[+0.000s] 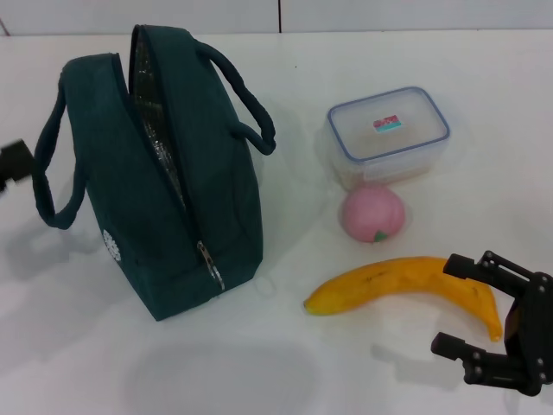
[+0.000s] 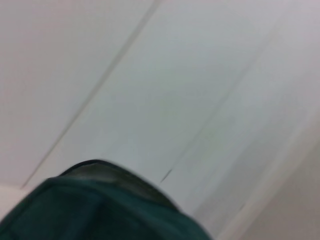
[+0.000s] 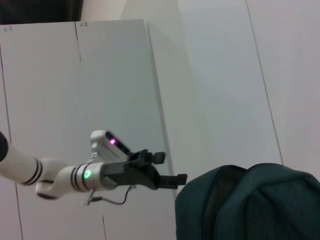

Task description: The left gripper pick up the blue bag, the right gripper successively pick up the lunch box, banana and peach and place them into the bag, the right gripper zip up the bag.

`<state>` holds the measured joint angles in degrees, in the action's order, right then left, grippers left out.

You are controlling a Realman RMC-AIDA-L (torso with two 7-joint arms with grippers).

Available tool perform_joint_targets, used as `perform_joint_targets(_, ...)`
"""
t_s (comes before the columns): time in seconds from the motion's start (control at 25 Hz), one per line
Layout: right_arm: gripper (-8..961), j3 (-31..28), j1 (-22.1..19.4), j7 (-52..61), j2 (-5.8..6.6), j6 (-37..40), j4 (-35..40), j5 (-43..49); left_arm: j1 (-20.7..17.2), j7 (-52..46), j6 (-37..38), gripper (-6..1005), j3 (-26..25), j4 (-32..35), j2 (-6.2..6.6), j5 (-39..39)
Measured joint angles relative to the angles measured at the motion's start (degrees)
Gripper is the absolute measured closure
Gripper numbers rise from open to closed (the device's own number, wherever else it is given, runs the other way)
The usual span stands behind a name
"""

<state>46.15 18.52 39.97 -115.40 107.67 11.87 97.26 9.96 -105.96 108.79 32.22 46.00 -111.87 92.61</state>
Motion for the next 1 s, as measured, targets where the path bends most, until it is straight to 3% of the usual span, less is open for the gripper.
perform_joint_targets(0.2,85,-0.01,0.03,0.02,0.0,-0.07,-0.01,-0.1,5.34,-17.72,-2.21,123,-2.43,8.8,0.79,9.46)
perform_joint_targets(0.48,85,-0.02,0.11,0.03,0.0,-0.27,-0.5,-0.65,12.47,-36.71,-2.4,143,-0.7,20.72,0.93,21.52)
perform_joint_targets(0.64,85,-0.01,0.11,-0.01,0.0,-0.31,-0.65,-0.67,14.74,-41.83,-2.31,155,2.39,24.27,0.86,25.87)
perform_joint_targets(1.0,85,-0.01,-0.11,-0.04,0.0,-0.36,-0.71,-0.67,16.74,-44.11,-2.67,181,4.48,24.67,0.4,27.68)
